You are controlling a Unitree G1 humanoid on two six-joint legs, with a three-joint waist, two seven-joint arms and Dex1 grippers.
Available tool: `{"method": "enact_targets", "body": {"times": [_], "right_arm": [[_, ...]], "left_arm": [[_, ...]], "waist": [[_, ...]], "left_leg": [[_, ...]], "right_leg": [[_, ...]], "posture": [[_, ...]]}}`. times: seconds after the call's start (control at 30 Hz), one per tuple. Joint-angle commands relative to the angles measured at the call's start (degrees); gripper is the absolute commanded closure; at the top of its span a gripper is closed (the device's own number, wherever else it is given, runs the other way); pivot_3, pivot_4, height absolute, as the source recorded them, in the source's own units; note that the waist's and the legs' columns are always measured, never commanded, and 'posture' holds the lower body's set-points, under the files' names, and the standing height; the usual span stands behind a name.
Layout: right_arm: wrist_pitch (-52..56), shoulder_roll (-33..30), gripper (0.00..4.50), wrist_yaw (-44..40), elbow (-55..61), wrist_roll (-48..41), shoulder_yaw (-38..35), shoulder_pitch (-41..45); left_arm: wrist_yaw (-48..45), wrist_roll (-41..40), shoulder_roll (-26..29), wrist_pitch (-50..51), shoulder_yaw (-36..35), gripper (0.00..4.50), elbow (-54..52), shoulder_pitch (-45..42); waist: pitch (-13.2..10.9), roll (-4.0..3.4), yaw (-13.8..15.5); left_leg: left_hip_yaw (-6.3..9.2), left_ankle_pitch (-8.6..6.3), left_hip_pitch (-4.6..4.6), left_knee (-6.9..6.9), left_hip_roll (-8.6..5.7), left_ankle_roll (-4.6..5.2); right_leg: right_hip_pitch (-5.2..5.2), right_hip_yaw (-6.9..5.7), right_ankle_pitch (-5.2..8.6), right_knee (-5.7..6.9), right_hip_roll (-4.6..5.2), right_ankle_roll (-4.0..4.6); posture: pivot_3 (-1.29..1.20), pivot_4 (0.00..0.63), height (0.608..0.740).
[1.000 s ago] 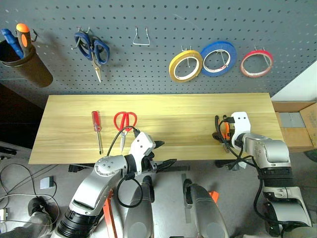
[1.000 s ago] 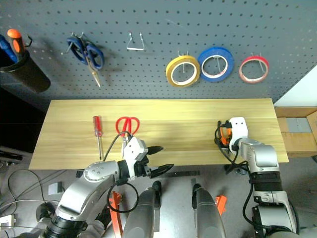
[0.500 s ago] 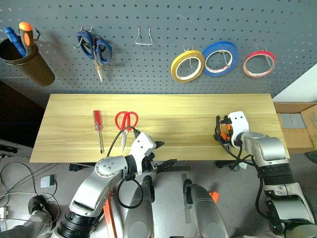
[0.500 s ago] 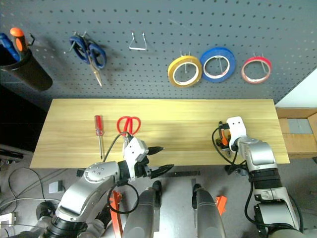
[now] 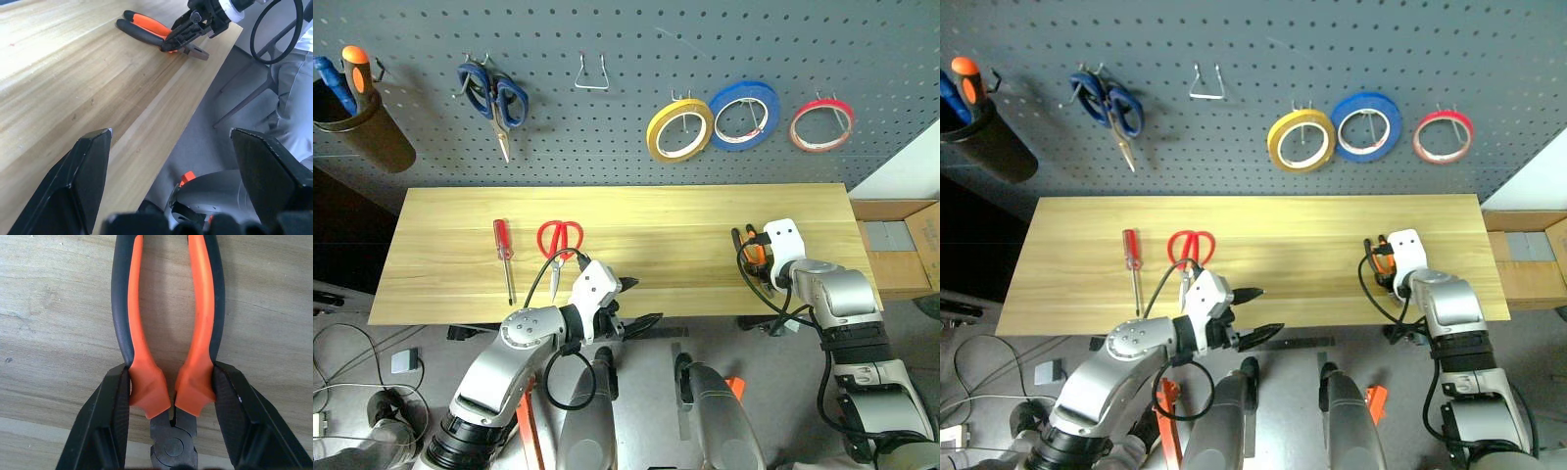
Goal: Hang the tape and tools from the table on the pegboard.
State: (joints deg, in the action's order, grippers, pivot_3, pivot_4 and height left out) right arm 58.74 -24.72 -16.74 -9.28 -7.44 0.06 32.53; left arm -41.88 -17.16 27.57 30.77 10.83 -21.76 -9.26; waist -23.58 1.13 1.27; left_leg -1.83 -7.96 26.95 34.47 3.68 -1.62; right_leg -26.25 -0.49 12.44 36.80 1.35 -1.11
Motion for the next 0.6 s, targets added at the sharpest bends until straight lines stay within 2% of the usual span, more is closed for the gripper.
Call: {"method": "enact_targets", "body": {"times": [0.03, 0.23, 0.37, 0.53, 0.6], "right_arm": [[-1.6, -1.0, 2.65, -4.6, 2.5, -1.8, 0.6, -0.8], [-6.4, -4.0, 2.65, -15.0, 10.1, -6.0, 1.2, -2.0], [-10.0, -5.2, 2.65, -23.9, 18.1, -12.4, 0.2, -3.4], [-7.9, -3.5, 2.65, -29.2, 25.0, -21.6, -1.4, -0.6], [-7.5, -1.9, 2.65, -30.1, 26.5, -25.1, -1.7, 2.3]], "left_arm": [[-0.4, -0.7, -0.3, -1.9, -1.5, 0.35, 1.4, -1.4], [-1.6, -5.1, -1.8, -3.5, -7.6, 0.35, 6.8, -5.9], [-3.5, -7.2, -1.3, -4.8, -11.2, 0.35, 11.5, -9.4], [-4.9, -7.8, 0.0, -7.9, -15.0, 0.35, 14.7, -10.6], [-4.1, -5.9, -0.7, -12.6, -15.4, 0.35, 16.2, -10.0]], "waist": [[0.0, 0.00, 0.0], [0.2, -0.03, 0.1], [0.4, -0.03, 0.1], [1.5, 0.40, 0.1], [2.2, 0.47, 0.1]], "left_leg": [[0.00, 0.00, 0.00, 0.00, 0.00, 0.00], [-0.04, 0.01, 0.33, -0.14, -0.01, 0.00], [0.01, 0.02, 1.04, 0.24, -0.03, -0.04], [0.00, 0.09, 1.07, 0.42, -0.03, -0.27], [0.01, 0.08, 1.08, 0.42, -0.04, -0.29]], "right_leg": [[-0.02, 0.02, 0.00, 0.00, -0.01, 0.00], [-0.40, -0.09, -0.15, 0.06, -0.13, -0.33], [-0.92, -0.19, -0.13, 0.16, -0.17, -0.47], [-0.88, -0.22, -0.20, 0.17, -0.16, -0.58], [-0.86, -0.23, -0.23, 0.16, -0.15, -0.62]], "posture": [[0.11, 0.432, 0.740], [0.11, 0.352, 0.740], [0.11, 0.294, 0.740], [0.13, 0.242, 0.740], [0.16, 0.213, 0.740]]}}
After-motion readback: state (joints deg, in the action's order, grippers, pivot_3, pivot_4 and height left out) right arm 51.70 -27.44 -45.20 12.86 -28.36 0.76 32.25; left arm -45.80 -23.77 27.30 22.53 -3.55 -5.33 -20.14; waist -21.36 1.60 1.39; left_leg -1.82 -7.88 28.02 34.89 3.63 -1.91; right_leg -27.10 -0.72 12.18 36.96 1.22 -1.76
